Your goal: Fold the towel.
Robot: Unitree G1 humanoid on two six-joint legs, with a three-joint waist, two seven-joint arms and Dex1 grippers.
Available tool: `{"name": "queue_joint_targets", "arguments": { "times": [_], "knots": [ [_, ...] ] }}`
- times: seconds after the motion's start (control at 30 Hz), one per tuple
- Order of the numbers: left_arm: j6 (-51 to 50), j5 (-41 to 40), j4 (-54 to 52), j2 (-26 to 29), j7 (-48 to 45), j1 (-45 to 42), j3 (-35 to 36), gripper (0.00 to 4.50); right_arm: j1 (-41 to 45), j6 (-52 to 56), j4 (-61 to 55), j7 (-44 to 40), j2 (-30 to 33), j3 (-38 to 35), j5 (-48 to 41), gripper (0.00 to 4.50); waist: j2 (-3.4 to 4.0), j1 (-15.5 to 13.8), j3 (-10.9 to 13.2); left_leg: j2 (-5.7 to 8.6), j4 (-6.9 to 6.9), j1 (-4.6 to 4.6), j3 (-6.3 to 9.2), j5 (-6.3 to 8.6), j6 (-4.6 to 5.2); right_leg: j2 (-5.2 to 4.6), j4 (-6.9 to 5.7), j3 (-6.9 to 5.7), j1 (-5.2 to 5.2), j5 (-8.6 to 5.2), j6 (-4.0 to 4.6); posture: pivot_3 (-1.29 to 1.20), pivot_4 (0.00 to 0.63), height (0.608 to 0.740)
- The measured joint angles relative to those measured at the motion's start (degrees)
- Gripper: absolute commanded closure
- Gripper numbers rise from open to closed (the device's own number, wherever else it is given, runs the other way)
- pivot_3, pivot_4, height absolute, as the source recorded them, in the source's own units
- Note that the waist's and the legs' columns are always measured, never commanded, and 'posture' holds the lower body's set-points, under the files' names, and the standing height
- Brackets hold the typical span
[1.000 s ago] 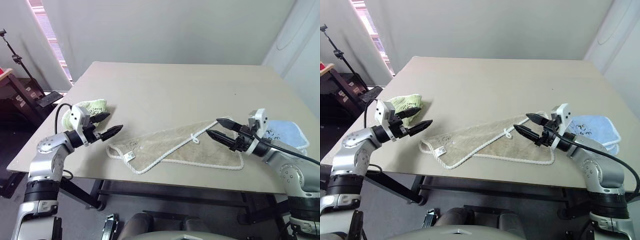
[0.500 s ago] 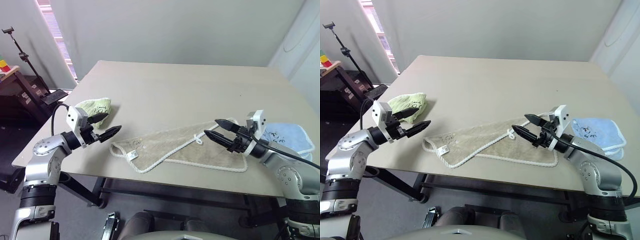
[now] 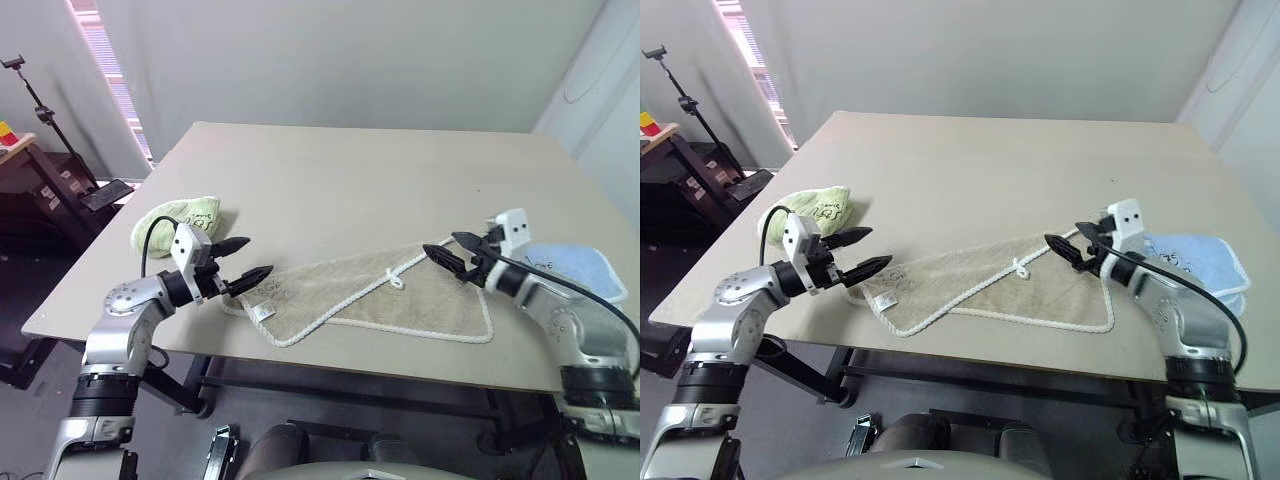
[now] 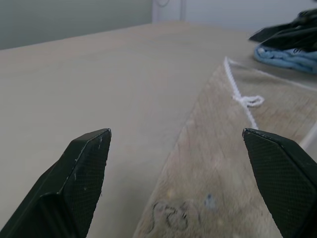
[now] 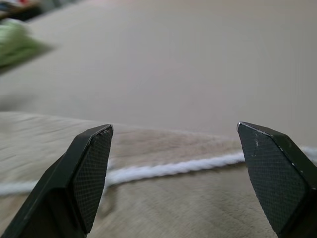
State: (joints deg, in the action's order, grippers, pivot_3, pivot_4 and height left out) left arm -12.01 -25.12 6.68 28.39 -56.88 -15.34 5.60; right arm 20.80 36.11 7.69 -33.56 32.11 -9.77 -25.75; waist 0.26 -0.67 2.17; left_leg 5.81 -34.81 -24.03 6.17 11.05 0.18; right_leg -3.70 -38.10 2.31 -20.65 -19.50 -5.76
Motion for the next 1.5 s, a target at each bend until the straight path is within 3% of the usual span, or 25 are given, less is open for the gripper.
{"name": "queue_joint_targets", "arguments": {
  "times": [0.17,0.37,0.6,0.83,1.03,1.5],
  "knots": [
    [1.6,0.9,0.2,-1.9,1.2,-0.7,-0.6,0.01,9.9,-6.3,17.4,11.0,-9.1,-1.3,3.8,0.30,0.01,0.3,0.0,0.01,0.08,0.10,-0.01,-0.09,0.05,0.06,-0.03,0.01,0.03,0.10,-0.16,0.00,0.000,0.740],
    [1.8,1.0,0.2,-2.0,2.5,-0.5,-0.3,0.01,14.3,-18.9,32.7,14.1,-10.3,-1.4,8.9,0.30,0.01,0.2,0.0,0.07,0.16,0.10,0.01,-0.11,0.07,0.05,-0.06,0.01,0.02,0.13,-0.20,0.00,0.000,0.740],
    [1.9,1.0,-0.1,-2.0,3.6,0.6,-0.2,0.01,13.4,-21.5,31.2,12.7,-9.2,-1.9,9.9,0.30,0.05,1.3,0.0,0.05,0.14,0.29,0.03,-0.16,0.00,0.07,-0.23,0.02,0.11,0.11,-0.18,0.00,0.000,0.740],
    [2.4,1.0,-0.1,-2.0,4.1,1.1,-0.2,0.01,10.2,-14.4,23.2,7.0,-1.9,-3.2,8.5,0.30,0.05,1.4,0.0,0.04,0.09,0.30,0.03,-0.15,0.00,0.06,-0.22,0.02,0.16,0.03,-0.02,0.00,0.000,0.740],
    [2.6,1.3,0.1,-2.6,4.1,0.4,-0.4,0.01,10.2,-8.6,25.1,8.0,-1.5,-5.0,8.2,0.30,0.06,1.6,0.0,0.02,0.10,0.33,0.03,-0.15,0.00,0.06,-0.21,0.02,0.18,0.01,0.00,0.00,0.000,0.740],
    [2.9,2.1,1.6,-3.5,4.0,-0.8,-0.9,0.01,16.1,-12.6,39.2,8.9,-2.5,-1.5,13.7,0.30,0.06,1.6,0.0,0.04,0.07,0.33,0.02,-0.16,0.00,0.06,-0.21,0.02,0.21,0.04,-0.05,0.00,0.000,0.740]
  ]
}}
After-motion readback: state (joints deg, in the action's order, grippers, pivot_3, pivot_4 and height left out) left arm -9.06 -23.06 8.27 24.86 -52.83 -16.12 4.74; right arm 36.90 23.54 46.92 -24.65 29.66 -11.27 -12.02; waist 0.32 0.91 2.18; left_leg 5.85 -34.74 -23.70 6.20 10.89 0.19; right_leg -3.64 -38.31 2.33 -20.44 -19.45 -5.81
